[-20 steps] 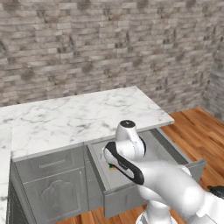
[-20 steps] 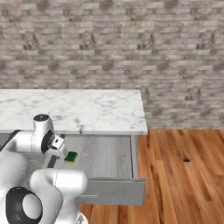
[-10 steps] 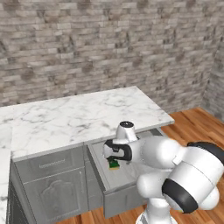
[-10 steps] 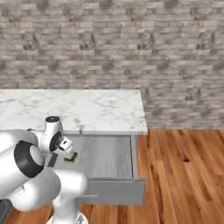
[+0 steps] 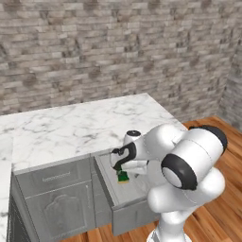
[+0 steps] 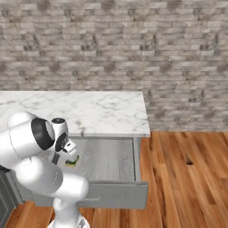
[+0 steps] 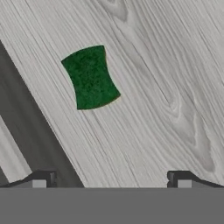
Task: Restock the sink supplies by placing the sponge and soap dispenser on the counter and next to the sink. Make sure the soap dispenser is upright.
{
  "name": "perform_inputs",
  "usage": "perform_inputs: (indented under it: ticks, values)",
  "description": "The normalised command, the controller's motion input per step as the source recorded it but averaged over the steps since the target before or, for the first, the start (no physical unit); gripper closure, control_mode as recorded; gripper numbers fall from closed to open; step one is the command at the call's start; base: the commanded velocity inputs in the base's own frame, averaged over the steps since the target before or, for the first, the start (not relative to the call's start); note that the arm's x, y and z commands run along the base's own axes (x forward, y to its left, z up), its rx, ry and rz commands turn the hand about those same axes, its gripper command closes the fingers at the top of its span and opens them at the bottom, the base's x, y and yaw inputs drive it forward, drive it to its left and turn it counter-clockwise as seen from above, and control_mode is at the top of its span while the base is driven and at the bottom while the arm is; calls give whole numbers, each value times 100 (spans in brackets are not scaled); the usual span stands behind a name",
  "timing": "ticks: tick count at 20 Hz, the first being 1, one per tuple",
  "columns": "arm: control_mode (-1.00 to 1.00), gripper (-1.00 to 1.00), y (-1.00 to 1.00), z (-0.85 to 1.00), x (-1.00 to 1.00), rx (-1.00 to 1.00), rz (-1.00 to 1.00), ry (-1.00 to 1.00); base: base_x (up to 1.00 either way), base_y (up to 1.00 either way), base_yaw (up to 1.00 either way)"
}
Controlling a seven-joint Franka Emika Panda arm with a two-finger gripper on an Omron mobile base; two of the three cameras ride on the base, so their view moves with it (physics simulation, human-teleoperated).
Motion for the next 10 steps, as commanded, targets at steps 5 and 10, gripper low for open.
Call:
perform_inputs:
  ticks: [5, 10]
  values:
    - [-100, -100, -9, -17, 33, 0, 0, 0, 0, 0, 0]
    - [-100, -100, 0, -17, 27, 0, 6, 0, 0, 0, 0]
